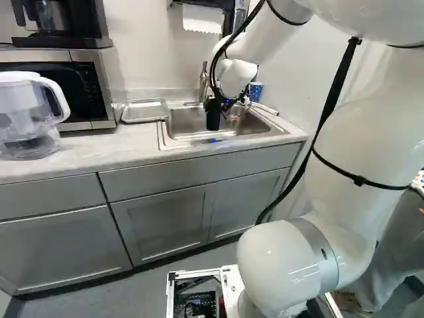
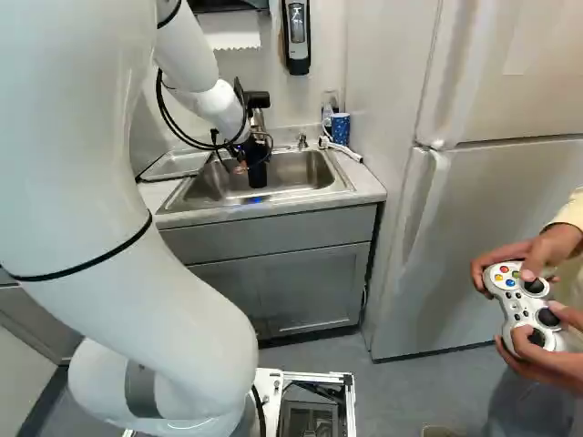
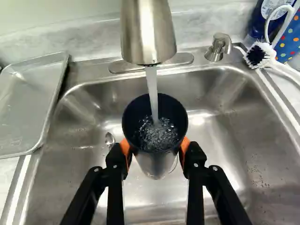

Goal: Rinse the cup and place it in the tray

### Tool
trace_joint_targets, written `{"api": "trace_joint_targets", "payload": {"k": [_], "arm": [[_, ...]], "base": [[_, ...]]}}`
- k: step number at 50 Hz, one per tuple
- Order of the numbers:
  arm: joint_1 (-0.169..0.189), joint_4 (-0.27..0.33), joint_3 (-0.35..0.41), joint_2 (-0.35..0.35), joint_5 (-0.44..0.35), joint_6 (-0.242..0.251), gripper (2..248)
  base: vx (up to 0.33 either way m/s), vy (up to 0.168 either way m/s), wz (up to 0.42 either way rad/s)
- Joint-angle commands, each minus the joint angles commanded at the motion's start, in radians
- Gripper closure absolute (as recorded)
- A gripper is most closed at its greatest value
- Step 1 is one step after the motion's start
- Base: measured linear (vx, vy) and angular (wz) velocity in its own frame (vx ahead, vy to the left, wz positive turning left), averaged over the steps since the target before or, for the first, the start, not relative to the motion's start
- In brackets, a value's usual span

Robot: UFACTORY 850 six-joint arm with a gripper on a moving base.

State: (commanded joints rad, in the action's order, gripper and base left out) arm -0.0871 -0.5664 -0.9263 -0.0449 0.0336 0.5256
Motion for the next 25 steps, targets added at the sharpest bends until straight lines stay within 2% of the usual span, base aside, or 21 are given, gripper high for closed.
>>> {"api": "trace_joint_targets", "payload": {"k": [25], "arm": [[0.0,0.0,0.0,0.0,0.0,0.0,129]], "base": [[0.0,0.0,0.0]]}}
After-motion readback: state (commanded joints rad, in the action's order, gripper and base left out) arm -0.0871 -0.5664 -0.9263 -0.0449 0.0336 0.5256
